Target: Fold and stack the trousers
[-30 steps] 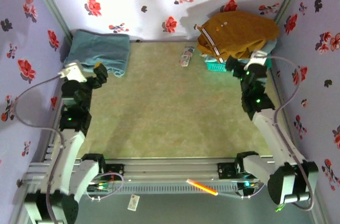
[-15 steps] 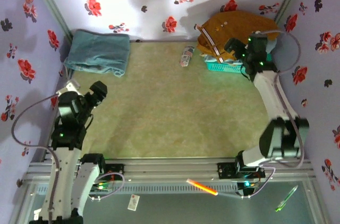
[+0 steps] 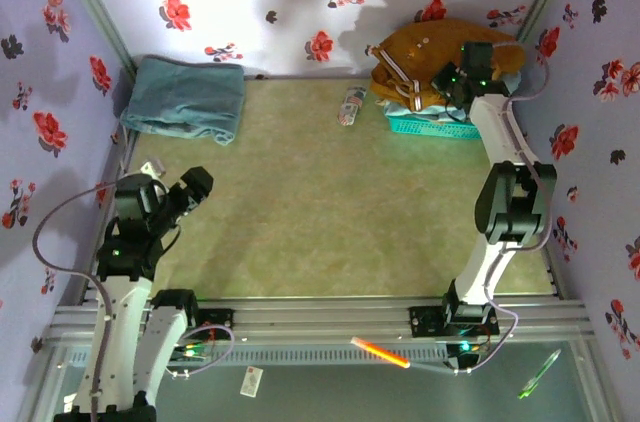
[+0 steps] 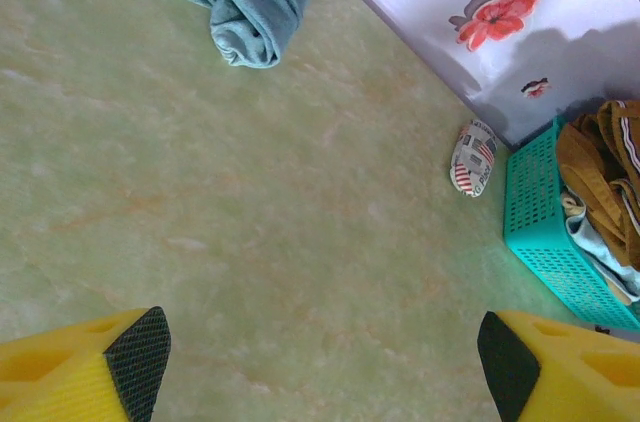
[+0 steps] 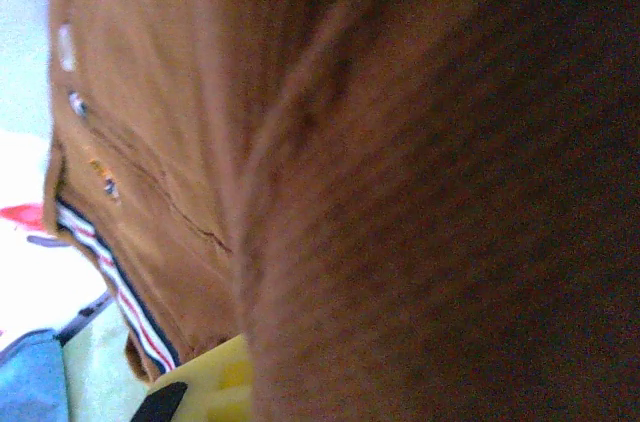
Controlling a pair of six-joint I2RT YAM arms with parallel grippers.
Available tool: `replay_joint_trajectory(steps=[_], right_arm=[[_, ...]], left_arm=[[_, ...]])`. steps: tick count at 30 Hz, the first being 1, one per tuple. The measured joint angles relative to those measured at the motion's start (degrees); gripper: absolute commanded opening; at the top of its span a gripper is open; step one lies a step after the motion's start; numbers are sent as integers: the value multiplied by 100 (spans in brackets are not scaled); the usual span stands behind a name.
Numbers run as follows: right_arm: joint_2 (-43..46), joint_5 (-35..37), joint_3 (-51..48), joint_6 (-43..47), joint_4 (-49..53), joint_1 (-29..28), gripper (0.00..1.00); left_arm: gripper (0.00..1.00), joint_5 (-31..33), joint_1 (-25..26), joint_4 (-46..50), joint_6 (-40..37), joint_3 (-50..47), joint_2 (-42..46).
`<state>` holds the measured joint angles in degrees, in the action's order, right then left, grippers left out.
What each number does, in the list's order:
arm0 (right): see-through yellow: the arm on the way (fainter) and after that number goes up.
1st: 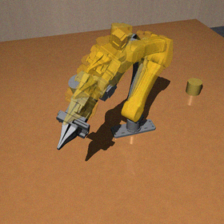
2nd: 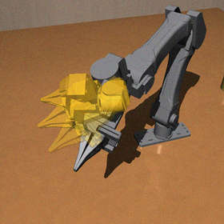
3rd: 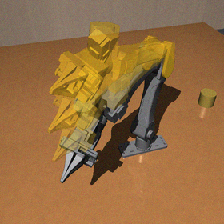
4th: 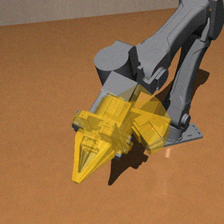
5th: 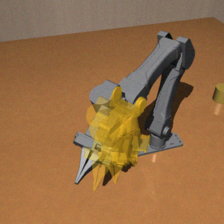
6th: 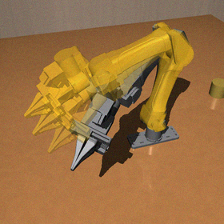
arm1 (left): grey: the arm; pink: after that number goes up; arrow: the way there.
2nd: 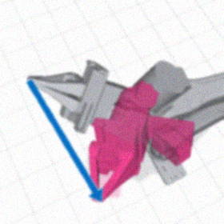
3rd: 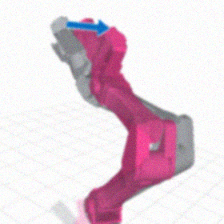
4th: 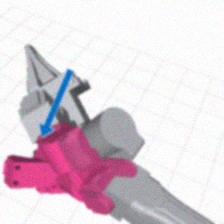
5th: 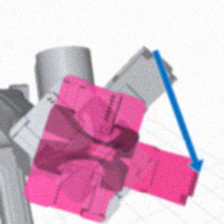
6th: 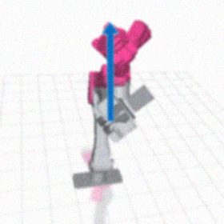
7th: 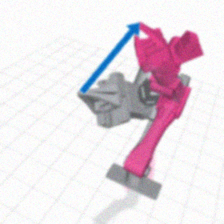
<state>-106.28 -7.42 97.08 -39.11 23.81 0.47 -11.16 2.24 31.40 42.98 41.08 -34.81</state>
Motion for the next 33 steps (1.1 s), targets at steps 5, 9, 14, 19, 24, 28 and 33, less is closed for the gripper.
replay_joint_trajectory(steps=[5,9,14,19,24,28,33], right_arm=[[476,-55,-2,83,175,-118,0],[868,-35,240,302,529,-310,0],[1318,28,688,527,780,-625,0],[2264,468,492,879,909,-1576,0],[3606,1003,-721,1110,595,-3296,29],[4319,1300,-2190,920,-192,-4625,67],[3615,1290,-2859,649,-507,-5364,75]], left_arm=[[84,-33,0,-26,2,2,-92],[83,-103,0,-72,2,90,-258],[82,-197,0,-142,2,175,-420],[82,-221,0,-192,0,267,-507],[84,-245,0,-256,0,321,-538],[91,-234,0,-275,22,380,-627],[93,-195,-2,-243,20,452,-824]])
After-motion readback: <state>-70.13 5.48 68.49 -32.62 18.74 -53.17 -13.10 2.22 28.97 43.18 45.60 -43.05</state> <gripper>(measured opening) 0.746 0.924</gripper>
